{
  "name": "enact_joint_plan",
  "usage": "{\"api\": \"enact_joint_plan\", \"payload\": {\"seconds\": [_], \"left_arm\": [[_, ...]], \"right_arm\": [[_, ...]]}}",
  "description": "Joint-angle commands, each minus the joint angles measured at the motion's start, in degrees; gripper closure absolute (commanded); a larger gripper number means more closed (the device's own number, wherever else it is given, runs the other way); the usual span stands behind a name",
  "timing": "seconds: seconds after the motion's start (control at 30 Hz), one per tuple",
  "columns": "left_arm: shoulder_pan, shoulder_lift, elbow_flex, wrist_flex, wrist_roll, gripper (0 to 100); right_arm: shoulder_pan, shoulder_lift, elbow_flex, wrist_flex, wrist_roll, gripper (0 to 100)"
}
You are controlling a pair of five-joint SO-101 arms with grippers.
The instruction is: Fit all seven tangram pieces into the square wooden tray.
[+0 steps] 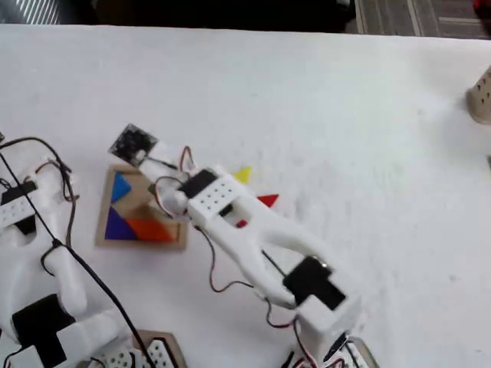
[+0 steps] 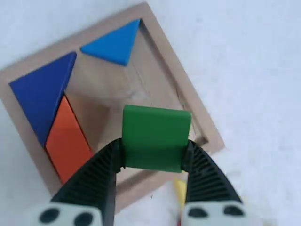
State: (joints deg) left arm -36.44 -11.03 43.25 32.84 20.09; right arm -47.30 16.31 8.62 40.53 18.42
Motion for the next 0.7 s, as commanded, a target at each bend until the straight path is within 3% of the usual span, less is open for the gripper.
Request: {"api": "enact_joint_plan", "payload": {"seconds": [0.0,0.1,0.23,0.47,0.67], "left_arm": [[-7.08,-0.31,-3.16,-1.14,0.88,85],[-13.58,-0.31,-3.43,-0.44,5.71,85],[-18.68,-0.31,-6.33,3.69,6.33,85],[-26.51,-0.31,-16.00,8.35,2.37,85],[-35.30,-0.22,-25.76,12.75,-1.58,85]], "right_arm": [[-1.45,5.23,-8.35,-1.80,-0.35,97.8],[-1.45,9.89,-11.34,-1.98,-0.18,97.8],[-0.75,12.09,-13.27,-1.80,-0.26,97.6],[-0.57,12.35,-13.45,-0.40,-0.26,79.3],[0.31,11.74,-14.51,4.35,1.23,76.9]]}}
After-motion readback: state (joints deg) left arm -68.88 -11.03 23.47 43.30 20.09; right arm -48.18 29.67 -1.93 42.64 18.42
